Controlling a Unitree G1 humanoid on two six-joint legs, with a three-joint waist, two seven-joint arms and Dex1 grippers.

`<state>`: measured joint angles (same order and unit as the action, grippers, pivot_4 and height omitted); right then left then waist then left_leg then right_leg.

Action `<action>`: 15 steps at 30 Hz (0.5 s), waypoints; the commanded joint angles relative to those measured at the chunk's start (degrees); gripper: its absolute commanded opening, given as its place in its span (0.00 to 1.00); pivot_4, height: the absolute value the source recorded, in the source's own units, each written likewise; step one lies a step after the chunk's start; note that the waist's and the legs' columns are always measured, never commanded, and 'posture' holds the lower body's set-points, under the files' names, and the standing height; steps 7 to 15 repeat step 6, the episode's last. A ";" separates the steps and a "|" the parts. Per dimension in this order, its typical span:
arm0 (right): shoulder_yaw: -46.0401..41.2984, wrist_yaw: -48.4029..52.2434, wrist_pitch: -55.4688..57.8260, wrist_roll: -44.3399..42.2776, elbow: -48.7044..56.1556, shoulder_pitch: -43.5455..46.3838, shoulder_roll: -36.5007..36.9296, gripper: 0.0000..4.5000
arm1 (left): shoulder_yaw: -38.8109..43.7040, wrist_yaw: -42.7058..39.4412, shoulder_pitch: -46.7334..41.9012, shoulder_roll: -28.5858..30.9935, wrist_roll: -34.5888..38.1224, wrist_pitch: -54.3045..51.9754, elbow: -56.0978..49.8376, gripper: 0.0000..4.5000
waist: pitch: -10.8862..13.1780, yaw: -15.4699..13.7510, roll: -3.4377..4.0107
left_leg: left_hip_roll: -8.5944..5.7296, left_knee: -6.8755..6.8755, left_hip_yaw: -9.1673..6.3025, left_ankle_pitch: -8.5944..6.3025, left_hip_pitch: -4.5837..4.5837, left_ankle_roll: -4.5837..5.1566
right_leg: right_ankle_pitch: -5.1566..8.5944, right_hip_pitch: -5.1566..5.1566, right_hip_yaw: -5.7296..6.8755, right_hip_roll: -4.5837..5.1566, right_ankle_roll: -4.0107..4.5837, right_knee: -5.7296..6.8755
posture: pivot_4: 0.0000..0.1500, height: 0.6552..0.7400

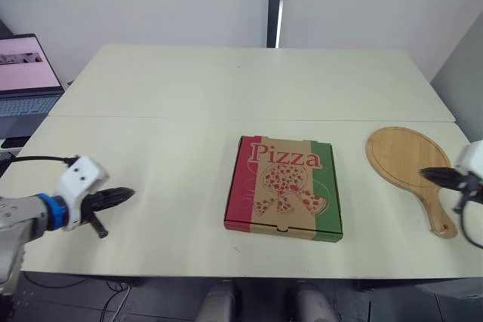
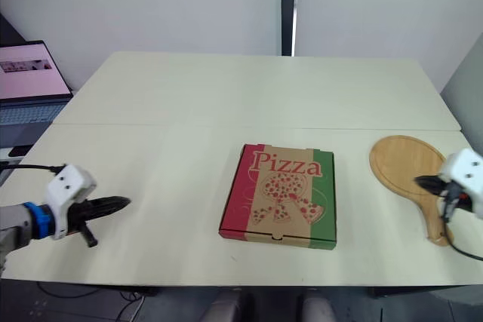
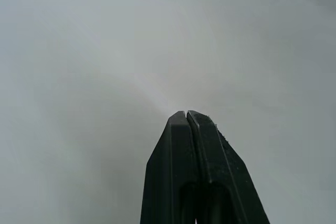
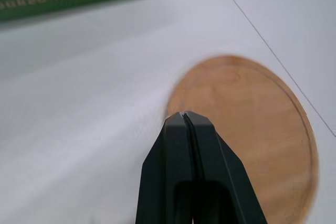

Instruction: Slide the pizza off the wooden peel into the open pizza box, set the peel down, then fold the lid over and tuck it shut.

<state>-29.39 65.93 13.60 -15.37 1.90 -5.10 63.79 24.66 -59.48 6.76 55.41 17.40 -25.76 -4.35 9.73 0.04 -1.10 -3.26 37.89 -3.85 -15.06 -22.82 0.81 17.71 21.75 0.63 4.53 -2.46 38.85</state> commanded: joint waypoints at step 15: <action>-0.77 5.21 -7.84 1.78 -13.22 2.12 5.05 0.00 | 5.47 1.67 4.75 -1.77 1.27 1.77 -1.27 0.00 | -0.01 0.01 0.03 | -0.01 -0.01 0.13 -0.02 0.00 0.03 | 0.02 0.01 0.04 0.15 0.03 0.02 | 1.00 0.86</action>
